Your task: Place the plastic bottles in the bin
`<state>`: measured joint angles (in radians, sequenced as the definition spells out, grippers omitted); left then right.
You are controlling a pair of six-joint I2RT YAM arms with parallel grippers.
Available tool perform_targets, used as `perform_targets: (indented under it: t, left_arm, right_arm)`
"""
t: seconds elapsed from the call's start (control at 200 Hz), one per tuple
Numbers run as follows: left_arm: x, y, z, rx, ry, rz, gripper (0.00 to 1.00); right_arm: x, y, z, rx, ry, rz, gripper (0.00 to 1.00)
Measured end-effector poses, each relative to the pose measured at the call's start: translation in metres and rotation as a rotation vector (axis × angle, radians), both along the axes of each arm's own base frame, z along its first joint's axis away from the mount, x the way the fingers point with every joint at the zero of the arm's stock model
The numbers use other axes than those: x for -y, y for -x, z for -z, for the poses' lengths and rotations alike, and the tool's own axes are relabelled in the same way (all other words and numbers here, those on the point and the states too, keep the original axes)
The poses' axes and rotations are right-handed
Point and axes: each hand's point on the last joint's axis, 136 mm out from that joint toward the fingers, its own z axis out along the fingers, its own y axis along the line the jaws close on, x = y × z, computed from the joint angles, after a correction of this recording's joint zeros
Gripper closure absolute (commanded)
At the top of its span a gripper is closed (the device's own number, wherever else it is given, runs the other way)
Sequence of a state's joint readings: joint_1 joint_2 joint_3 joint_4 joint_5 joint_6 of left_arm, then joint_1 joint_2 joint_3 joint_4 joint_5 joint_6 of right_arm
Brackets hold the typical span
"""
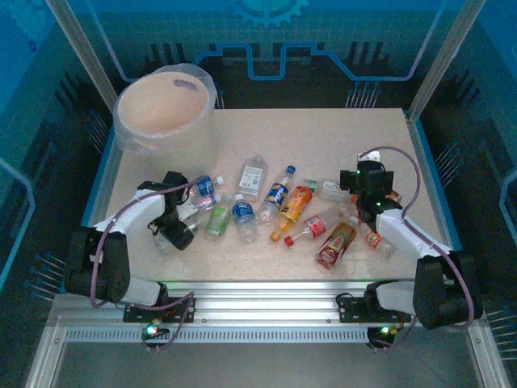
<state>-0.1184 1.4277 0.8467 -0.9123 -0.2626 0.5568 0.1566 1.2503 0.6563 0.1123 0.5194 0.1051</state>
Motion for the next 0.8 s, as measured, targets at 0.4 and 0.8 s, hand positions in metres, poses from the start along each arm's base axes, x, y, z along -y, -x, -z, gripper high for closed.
perform_targets:
  t: [0.4,0.8]
  left_arm:
    - [-0.002,-0.002,0.002,-0.001,-0.011,0.0,0.07]
    - [-0.003,-0.001,0.015,-0.049,-0.025,0.004,0.08]
  right_arm:
    - [0.0,0.0,0.0,0.0,-0.001,-0.002,0.0]
    - [0.0,0.0,0.0,0.0,-0.001,-0.002,0.0]
